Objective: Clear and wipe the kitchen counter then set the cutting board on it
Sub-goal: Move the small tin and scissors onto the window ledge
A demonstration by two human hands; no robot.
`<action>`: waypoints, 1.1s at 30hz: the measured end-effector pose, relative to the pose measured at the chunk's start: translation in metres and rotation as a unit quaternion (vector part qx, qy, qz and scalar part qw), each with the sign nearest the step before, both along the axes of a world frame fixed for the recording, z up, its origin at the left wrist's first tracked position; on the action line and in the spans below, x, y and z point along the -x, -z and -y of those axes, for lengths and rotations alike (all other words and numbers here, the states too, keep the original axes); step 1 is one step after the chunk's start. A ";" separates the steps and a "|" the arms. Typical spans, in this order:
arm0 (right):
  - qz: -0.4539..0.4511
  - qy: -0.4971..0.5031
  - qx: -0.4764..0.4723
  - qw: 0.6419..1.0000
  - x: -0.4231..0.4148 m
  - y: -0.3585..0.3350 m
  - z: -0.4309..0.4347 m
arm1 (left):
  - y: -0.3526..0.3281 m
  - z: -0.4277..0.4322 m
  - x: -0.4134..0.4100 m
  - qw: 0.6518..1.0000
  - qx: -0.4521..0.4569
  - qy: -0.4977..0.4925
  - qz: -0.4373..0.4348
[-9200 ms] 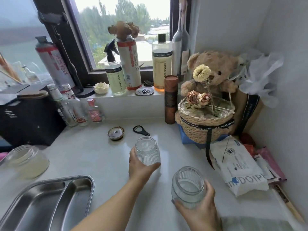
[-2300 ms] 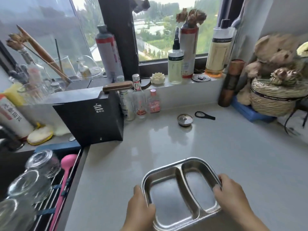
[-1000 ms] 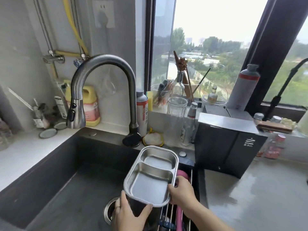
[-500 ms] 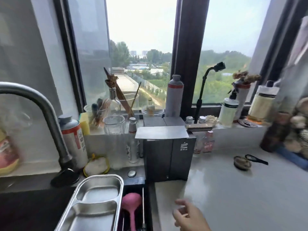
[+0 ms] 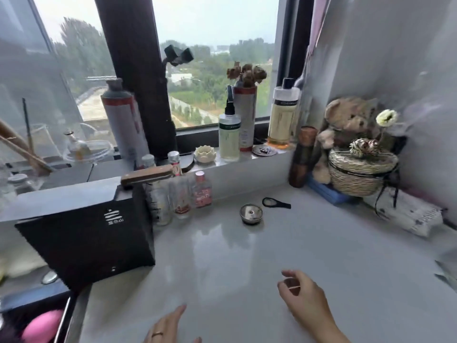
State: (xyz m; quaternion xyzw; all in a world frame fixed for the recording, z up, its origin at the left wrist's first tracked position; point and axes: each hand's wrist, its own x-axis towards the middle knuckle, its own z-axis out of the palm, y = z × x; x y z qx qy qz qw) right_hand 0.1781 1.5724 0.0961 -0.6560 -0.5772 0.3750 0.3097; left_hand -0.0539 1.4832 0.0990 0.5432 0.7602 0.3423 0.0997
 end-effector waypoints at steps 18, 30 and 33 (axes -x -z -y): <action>0.188 -0.017 -0.046 0.981 -0.050 0.023 -0.219 | 0.015 -0.214 -0.098 0.993 0.117 0.016 -0.024; 0.318 -0.046 -0.067 0.945 -0.027 0.041 -0.277 | 0.035 -0.276 -0.100 0.993 0.044 0.010 0.112; 0.221 -0.028 -0.067 0.973 -0.024 0.031 -0.260 | 0.024 -0.258 -0.094 0.988 0.006 0.017 0.151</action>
